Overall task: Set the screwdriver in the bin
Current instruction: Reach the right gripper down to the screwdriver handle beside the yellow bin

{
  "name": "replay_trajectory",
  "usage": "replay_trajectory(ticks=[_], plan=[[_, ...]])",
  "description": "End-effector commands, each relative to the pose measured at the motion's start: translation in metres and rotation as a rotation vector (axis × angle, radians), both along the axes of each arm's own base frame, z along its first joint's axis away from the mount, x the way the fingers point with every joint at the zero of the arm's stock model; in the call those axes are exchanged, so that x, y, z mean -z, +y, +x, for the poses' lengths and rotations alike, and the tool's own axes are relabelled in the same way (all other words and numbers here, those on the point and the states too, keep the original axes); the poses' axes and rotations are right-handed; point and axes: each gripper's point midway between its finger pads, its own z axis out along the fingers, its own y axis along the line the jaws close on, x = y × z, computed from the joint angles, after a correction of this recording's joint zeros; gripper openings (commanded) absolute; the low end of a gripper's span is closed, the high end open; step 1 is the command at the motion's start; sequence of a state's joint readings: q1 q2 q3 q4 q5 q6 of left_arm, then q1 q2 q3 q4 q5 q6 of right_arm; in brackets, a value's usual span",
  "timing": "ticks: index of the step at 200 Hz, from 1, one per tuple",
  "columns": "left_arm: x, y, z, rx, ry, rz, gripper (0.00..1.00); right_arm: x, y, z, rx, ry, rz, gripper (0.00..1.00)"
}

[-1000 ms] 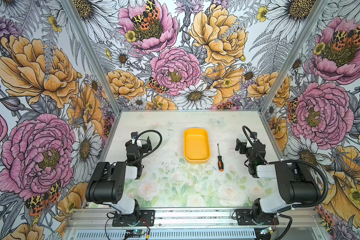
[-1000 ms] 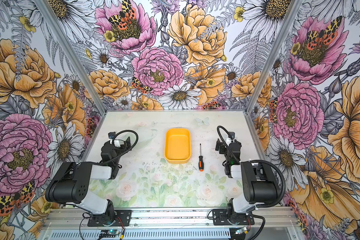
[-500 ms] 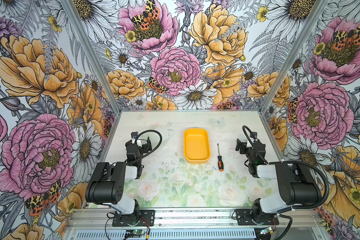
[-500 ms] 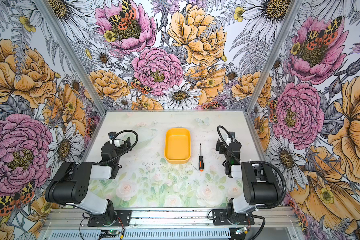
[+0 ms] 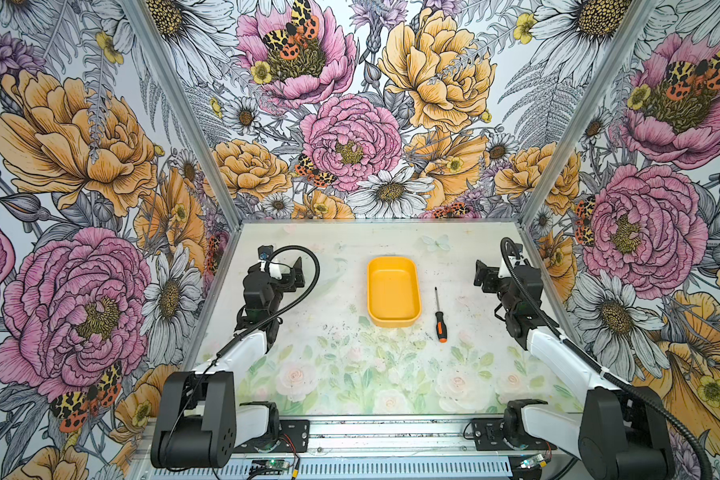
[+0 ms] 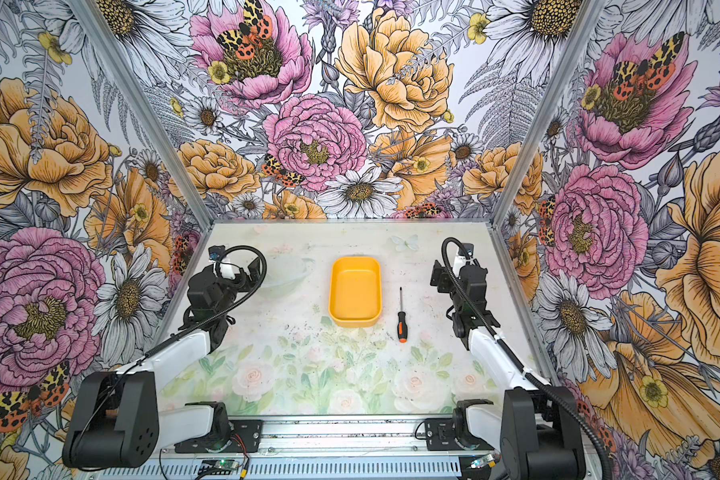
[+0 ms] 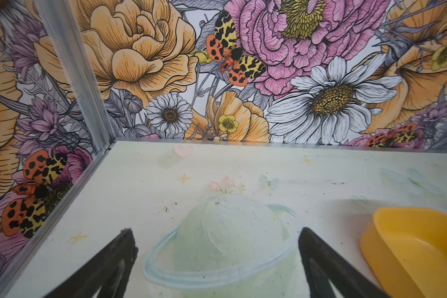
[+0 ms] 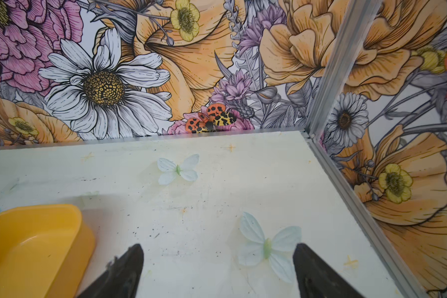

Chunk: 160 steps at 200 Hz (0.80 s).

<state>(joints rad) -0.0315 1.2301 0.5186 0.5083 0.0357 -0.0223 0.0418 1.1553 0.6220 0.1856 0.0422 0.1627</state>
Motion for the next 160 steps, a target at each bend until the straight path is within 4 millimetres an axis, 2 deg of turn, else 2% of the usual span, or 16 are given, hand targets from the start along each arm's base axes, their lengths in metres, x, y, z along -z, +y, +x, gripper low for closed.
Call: replay_trajectory(ticks=[1,37,69,119,160], plan=[[0.006,-0.027,-0.006,0.110,0.071,-0.108,0.99,0.030,0.023,-0.023,-0.056,0.225,0.133,0.90],[0.024,-0.054,-0.009,0.187,0.191,-0.203,0.99,0.055,0.065,-0.046,-0.158,0.397,0.286,0.88],[0.048,-0.076,-0.011,0.233,0.341,-0.258,0.99,0.076,0.089,-0.064,-0.185,0.525,0.291,0.86],[0.068,-0.099,-0.016,0.272,0.435,-0.308,0.99,0.108,0.110,-0.072,-0.161,0.631,0.233,0.81],[0.070,-0.099,-0.018,0.254,0.461,-0.283,0.99,0.120,0.119,-0.074,-0.174,0.683,0.199,0.74]])
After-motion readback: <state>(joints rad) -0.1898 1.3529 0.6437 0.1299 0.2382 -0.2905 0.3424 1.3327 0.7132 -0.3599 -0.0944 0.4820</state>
